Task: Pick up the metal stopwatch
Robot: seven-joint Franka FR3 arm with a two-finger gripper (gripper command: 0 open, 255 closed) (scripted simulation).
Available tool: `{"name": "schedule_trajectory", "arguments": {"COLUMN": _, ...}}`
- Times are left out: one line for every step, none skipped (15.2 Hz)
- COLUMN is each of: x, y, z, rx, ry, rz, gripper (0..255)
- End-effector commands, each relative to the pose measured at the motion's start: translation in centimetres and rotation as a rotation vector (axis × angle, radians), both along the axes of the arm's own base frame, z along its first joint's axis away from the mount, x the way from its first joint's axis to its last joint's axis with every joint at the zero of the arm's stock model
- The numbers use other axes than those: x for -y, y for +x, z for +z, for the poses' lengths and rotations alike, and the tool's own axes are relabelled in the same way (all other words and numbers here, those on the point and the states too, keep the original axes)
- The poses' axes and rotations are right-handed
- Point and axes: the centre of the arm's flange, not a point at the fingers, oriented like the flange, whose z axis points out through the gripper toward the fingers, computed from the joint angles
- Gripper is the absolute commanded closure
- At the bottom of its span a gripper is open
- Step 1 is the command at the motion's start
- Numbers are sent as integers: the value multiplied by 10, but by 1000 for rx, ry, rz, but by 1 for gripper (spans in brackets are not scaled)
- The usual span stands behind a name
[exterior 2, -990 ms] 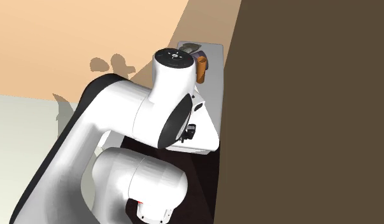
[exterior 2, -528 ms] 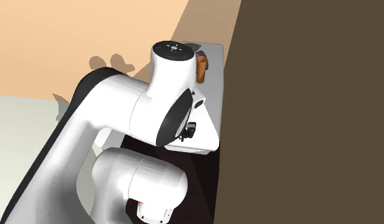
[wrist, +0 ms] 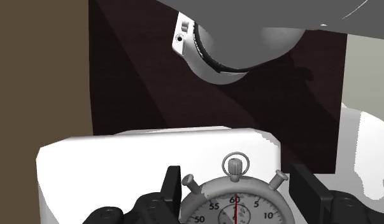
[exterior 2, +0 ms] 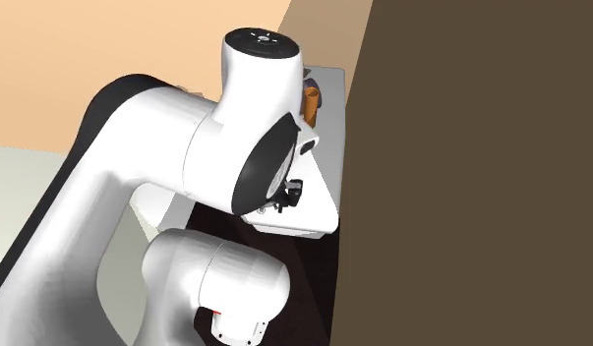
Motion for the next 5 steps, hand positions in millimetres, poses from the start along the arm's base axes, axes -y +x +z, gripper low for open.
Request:
{"name": "schedule_trajectory", "arguments": {"x": 1, "y": 0, "z": 11, "rx": 0, "ry": 0, "rz": 0, "gripper": 255}}
{"name": "schedule_trajectory", "arguments": {"x": 1, "y": 0, "z": 17, "rx": 0, "ry": 0, "rz": 0, "gripper": 255}}
{"name": "schedule_trajectory", "arguments": {"x": 1, "y": 0, "z": 22, "rx": 0, "ry": 0, "rz": 0, "gripper": 255}}
{"name": "schedule_trajectory", "arguments": {"x": 1, "y": 0, "z": 23, "rx": 0, "ry": 0, "rz": 0, "gripper": 255}}
{"name": "schedule_trajectory", "arguments": {"x": 1, "y": 0, "z": 23, "rx": 0, "ry": 0, "rz": 0, "gripper": 255}}
